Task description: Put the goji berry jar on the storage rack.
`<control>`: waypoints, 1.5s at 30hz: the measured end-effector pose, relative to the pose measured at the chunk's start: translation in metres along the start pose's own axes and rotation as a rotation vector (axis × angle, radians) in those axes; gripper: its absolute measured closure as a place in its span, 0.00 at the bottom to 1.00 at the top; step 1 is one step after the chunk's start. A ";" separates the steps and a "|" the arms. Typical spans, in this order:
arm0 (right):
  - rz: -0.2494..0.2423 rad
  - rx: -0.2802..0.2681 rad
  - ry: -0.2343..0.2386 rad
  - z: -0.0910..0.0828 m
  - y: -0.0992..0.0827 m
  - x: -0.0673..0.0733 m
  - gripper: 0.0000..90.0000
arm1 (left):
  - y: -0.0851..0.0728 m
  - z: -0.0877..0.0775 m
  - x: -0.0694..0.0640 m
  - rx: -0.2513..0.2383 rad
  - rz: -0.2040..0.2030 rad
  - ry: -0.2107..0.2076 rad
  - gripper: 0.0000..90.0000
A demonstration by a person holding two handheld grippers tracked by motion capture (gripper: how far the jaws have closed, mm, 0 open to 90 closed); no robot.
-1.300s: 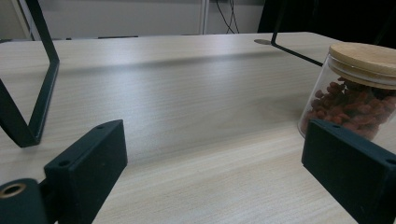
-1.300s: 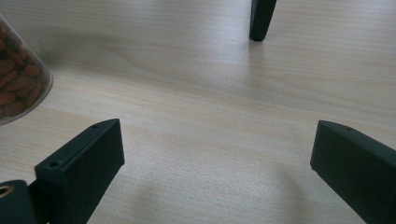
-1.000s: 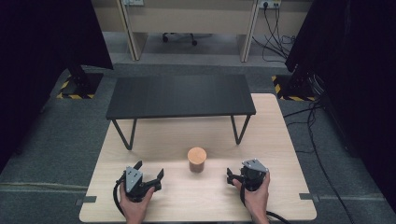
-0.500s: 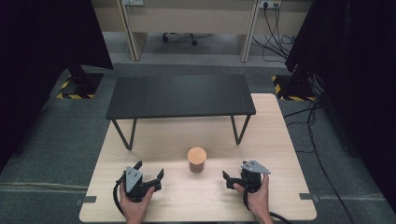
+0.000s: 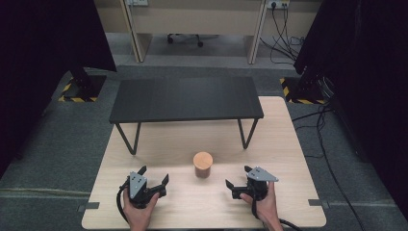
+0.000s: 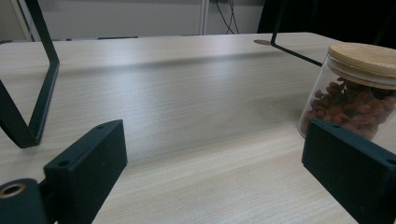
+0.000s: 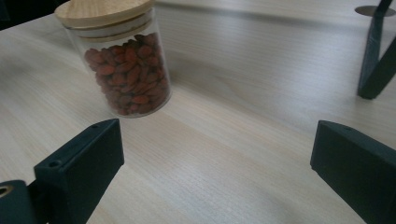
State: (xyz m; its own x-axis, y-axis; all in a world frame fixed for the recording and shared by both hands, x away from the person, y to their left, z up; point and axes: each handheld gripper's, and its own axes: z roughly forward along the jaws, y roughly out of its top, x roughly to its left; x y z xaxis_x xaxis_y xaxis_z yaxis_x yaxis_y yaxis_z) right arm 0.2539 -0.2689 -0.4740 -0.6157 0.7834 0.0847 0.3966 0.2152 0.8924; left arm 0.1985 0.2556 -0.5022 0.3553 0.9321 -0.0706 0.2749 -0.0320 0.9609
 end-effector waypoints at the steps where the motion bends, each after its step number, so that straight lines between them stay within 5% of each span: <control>1: -0.010 -0.002 0.019 0.002 0.000 -0.001 0.03 | 0.000 0.000 0.000 -0.001 0.000 0.000 0.07; 45: -0.094 0.021 0.187 0.083 0.040 0.016 0.04 | 0.000 0.000 0.000 0.003 0.004 -0.006 0.07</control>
State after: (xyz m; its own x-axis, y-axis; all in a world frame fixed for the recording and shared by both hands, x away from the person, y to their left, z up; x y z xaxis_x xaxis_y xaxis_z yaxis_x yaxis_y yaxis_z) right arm 0.3159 -0.1992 -0.4737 -0.7654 0.6380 0.0839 0.3444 0.2960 0.8910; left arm 0.1991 0.2558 -0.5019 0.3614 0.9299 -0.0680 0.2759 -0.0370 0.9605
